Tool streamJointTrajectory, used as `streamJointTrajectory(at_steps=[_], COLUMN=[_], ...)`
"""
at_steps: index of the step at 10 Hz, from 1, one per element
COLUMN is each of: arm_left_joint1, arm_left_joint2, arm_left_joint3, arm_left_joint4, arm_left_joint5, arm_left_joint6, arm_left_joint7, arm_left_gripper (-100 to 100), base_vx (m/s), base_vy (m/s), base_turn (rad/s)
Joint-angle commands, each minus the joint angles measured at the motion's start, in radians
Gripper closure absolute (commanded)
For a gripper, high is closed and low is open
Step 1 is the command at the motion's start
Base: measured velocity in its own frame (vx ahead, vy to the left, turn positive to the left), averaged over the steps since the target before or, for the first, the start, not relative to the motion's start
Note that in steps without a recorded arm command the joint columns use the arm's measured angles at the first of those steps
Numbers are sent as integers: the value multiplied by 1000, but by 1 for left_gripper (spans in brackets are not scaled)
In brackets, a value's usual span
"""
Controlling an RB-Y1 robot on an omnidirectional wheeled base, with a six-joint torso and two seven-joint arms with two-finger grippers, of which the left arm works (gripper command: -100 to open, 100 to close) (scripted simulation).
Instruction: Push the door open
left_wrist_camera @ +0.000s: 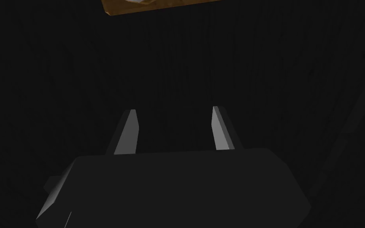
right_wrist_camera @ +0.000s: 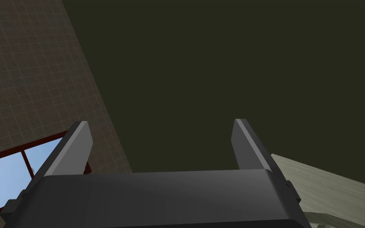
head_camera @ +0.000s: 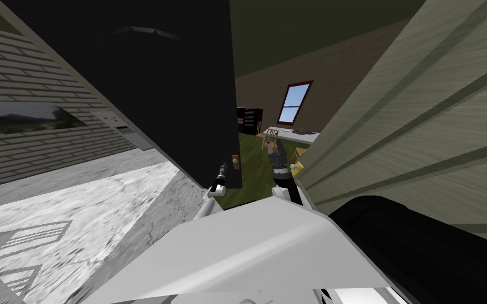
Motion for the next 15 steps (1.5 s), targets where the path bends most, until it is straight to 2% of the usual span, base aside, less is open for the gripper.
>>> streamJointTrajectory(at_steps=[1,2,3,6,7,8,11,13,15], arm_left_joint1=[6,7,9,14,22,21,18,16,14], arm_left_joint2=[-5,-13,-28,-86,-75,-48,-21,-20,-30], arm_left_joint3=[-7,-11,-17,-30,-29,-26,-19,-15,-11], arm_left_joint4=[-11,-14,-18,-27,-37,-34,-27,-24,-20], arm_left_joint5=[3,4,6,11,9,9,8,7,6], arm_left_joint6=[7,9,12,19,21,19,12,9,5], arm_left_joint7=[0,1,1,3,-1,-2,-5,-6,-9], arm_left_gripper=[-100,-100,-100,-100,-100,-100,-100,-100,-100], base_vx=[-241,-236,-245,-234,-87,83,211,204,184], base_vy=[54,48,50,-14,-20,15,18,-48,-65], base_turn=[-19,-11,-15,-10,-1,-32,-24,-15,-17])
